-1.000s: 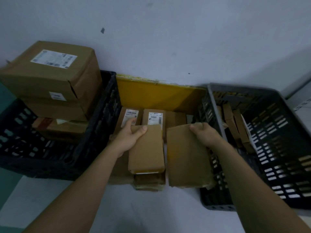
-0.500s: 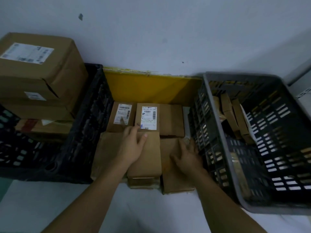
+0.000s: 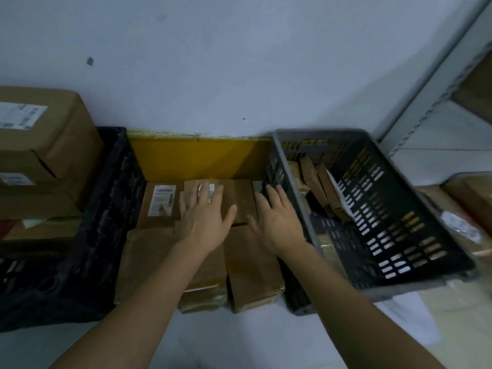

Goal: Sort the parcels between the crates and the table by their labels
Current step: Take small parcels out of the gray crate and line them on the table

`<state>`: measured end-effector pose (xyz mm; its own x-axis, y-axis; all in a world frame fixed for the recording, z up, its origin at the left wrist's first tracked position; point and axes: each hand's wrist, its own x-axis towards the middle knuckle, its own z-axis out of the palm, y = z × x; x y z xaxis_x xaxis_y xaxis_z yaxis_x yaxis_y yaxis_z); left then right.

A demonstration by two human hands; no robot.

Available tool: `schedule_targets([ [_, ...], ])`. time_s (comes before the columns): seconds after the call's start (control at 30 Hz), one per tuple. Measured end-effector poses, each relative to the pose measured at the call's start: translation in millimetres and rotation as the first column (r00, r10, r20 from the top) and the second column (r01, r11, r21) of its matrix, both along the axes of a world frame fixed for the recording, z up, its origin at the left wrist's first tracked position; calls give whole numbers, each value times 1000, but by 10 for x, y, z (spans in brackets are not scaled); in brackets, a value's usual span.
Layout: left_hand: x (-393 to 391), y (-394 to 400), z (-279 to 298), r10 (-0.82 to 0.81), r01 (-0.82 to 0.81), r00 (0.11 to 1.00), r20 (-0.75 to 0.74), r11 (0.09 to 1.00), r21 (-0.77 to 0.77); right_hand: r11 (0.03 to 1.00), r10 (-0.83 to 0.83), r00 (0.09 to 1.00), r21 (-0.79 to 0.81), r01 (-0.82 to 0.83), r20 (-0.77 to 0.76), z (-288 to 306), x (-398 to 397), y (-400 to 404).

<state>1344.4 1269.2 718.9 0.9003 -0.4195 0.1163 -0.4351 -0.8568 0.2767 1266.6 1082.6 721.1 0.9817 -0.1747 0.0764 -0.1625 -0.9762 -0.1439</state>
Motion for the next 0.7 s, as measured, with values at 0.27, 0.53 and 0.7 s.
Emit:
schedule_targets([
  [0.27, -370, -822, 422, -162, 168, 985, 58, 979, -115, 990, -131, 942, -8, 140, 309, 374, -457, -1204],
  [0.53, -701, -1690, 392, -216, 218, 976, 37, 974, -67, 999, 31, 835, 39, -12, -550, -338, -521, -2364],
  [0.7, -801, -2056, 305, -207, 208, 978, 35, 978, -7, 967, 254, 664, 207, -150, -704, -880, -199, -2549],
])
